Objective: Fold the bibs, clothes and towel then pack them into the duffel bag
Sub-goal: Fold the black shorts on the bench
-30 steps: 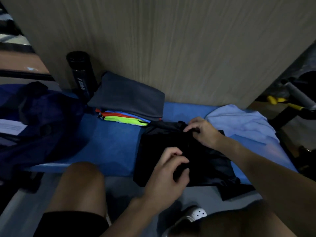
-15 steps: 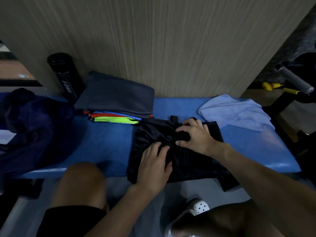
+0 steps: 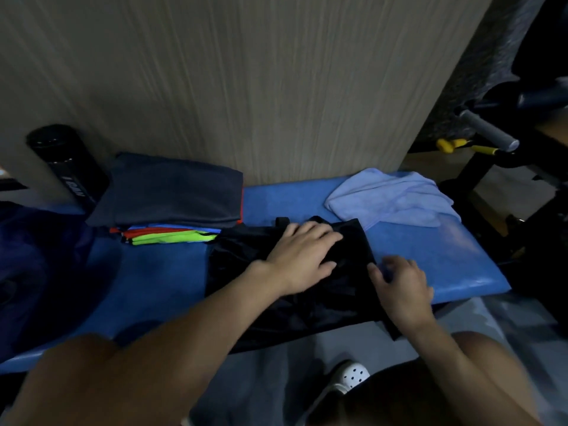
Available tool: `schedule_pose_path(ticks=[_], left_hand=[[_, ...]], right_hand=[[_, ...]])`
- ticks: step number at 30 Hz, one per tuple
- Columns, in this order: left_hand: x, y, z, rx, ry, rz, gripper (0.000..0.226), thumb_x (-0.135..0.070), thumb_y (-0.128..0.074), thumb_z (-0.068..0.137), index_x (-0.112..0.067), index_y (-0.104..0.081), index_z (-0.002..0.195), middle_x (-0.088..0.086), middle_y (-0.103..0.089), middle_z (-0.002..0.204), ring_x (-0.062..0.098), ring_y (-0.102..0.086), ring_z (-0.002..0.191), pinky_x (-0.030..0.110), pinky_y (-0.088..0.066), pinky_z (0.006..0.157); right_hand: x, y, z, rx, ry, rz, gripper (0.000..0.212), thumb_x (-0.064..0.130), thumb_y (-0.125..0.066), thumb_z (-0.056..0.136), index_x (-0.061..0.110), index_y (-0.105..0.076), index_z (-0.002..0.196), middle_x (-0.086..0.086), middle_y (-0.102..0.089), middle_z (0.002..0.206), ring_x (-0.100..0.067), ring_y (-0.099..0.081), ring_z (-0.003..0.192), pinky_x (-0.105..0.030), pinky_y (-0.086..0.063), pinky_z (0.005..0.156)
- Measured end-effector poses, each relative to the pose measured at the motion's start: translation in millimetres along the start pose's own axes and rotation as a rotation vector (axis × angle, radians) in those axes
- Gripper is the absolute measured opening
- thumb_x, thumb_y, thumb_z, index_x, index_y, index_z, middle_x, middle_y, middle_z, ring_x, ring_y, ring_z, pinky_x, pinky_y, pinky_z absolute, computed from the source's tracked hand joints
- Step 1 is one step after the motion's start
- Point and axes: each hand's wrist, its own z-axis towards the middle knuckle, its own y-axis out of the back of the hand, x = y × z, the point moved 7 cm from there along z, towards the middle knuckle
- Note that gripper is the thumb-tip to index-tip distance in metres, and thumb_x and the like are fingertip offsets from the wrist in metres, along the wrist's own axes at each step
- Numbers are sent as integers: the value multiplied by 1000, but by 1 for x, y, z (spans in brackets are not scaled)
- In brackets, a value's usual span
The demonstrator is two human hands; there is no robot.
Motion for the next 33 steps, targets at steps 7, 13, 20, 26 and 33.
schedule_pose_path(ticks=[7,13,20,26,33], left_hand=[[-2,-21,87,282,-197,20,65,-29,-65,94,-28,-35,152,-8,-29,160,14,-27,146,41,-28,113],[-2,-39,114,396,-300,47,68,-31,-75,85,-36,-44,145,-14,-46,145,9,-32,138,45,-24,114],[-1,-28,126,316,-339,-21,26,-25,-78,81,-33,-66,102,-12,-55,116,11,-42,120,37,-30,102],[7,-25,131,249,-310,-16,19,-27,-76,81,-33,-63,92,-12,-63,102,6,-51,109,30,-25,96],[4,21,162,-58,-307,-129,16,-18,-78,79,-23,-69,91,-17,-60,88,12,-56,96,42,-37,97]], right_hand=[[-18,-9,-2,98,-97,-33,38,54,-66,84,26,-69,109,-6,-51,117,-31,-37,122,-43,-31,100],[-18,-11,2,82,-96,57,16,46,-67,84,31,-71,92,6,-55,104,-23,-39,117,-34,-24,88],[-15,2,4,34,-38,198,16,41,-68,84,28,-60,83,16,-64,79,-10,-61,95,-28,-16,77],[-16,-3,8,154,48,69,17,47,-70,80,35,-59,79,16,-62,76,-9,-58,91,-31,-17,78],[-14,33,42,-67,68,473,15,18,-76,81,23,-62,77,13,-64,71,1,-59,72,-8,-40,62]])
